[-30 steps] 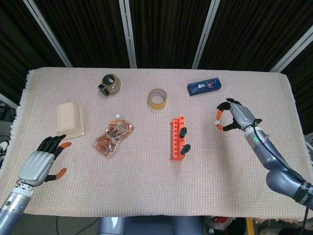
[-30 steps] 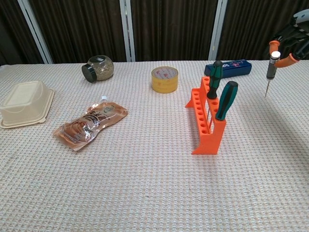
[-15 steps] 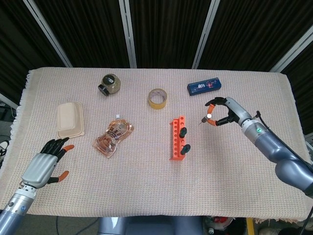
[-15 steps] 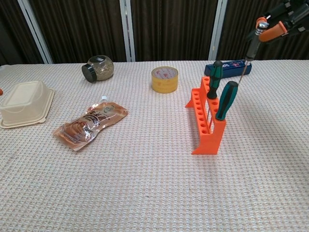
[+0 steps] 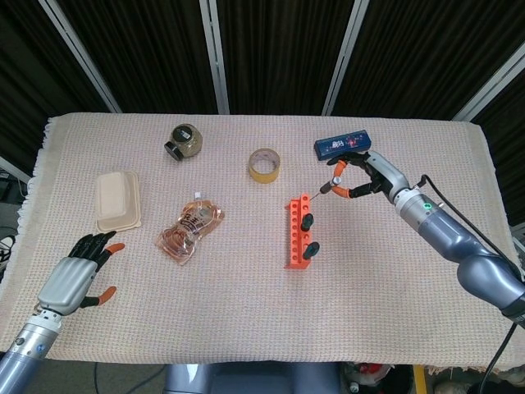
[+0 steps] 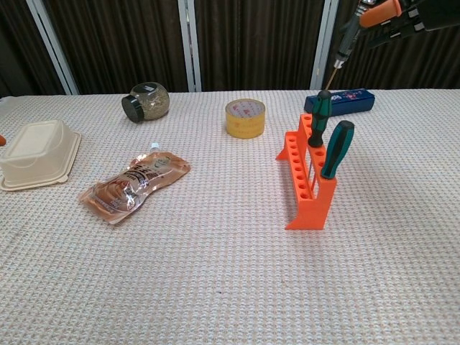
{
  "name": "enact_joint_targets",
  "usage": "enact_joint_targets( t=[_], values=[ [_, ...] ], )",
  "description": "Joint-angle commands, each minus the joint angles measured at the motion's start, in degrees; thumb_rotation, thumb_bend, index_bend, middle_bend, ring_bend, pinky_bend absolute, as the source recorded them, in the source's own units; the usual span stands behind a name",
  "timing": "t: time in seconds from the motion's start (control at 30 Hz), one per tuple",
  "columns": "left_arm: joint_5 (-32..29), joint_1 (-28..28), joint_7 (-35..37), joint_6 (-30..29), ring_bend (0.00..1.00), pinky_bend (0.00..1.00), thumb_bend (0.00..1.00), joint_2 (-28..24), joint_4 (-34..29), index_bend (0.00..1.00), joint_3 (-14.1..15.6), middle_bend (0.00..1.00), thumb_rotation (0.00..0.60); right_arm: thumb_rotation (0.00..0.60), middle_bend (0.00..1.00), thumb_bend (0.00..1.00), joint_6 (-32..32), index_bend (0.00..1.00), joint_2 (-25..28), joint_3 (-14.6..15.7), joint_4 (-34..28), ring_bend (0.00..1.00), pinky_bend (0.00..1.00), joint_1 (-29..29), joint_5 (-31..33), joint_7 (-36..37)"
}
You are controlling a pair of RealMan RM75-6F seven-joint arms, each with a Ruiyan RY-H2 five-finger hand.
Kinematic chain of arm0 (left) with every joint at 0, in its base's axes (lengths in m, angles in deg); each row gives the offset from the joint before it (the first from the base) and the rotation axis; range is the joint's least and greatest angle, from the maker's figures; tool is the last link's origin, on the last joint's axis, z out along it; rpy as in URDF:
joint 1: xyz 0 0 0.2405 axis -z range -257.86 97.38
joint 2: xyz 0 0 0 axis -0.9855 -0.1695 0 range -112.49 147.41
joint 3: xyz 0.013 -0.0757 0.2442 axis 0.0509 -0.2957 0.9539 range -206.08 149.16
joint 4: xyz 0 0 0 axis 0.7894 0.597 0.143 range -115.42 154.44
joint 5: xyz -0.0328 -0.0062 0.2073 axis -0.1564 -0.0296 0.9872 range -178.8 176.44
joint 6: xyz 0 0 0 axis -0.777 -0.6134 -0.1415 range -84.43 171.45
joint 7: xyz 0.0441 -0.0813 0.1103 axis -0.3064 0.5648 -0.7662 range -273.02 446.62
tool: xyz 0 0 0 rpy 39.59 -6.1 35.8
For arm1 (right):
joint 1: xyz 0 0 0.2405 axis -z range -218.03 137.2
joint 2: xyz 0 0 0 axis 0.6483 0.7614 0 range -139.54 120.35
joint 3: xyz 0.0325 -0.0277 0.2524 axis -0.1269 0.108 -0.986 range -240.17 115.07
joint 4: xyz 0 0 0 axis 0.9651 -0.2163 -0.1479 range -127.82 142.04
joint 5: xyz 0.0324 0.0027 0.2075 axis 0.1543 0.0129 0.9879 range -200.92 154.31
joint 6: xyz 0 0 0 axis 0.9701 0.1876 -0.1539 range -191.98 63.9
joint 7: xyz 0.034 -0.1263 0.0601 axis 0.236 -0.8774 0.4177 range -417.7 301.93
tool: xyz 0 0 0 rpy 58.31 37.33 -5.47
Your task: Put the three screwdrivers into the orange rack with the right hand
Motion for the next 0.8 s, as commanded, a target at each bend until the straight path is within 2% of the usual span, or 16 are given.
enact_joint_targets(
  t=[0.03, 0.43, 0.8],
  values=[
    [-0.2, 0.04, -0.03, 0.11, 0.0, 0.0, 0.29, 0.09, 0.05, 0.16, 0.01, 0.0, 0.6, 0.6, 0.25, 0.35, -1.4, 0.67, -0.81, -0.7, 0.49, 0.0, 0.0, -0.41, -0.07, 0.76],
    [-0.84, 0.16, -0.07, 0.05, 0.0, 0.0, 0.29, 0.24, 0.17, 0.16, -0.21, 0.0, 0.6, 0.6, 0.25, 0.35, -4.01, 0.67, -1.85, 1.25, 2.79, 0.0, 0.0, -3.58, -0.01, 0.93],
    [-0.94, 0.0, 0.55, -0.3, 0.0, 0.0, 0.29, 0.19, 0.63, 0.16, -0.17, 0.0, 0.6, 0.6, 0.25, 0.35, -2.49, 0.67, -1.58, 5.31, 3.8, 0.0, 0.0, -6.59, 0.81, 1.57]
  ],
)
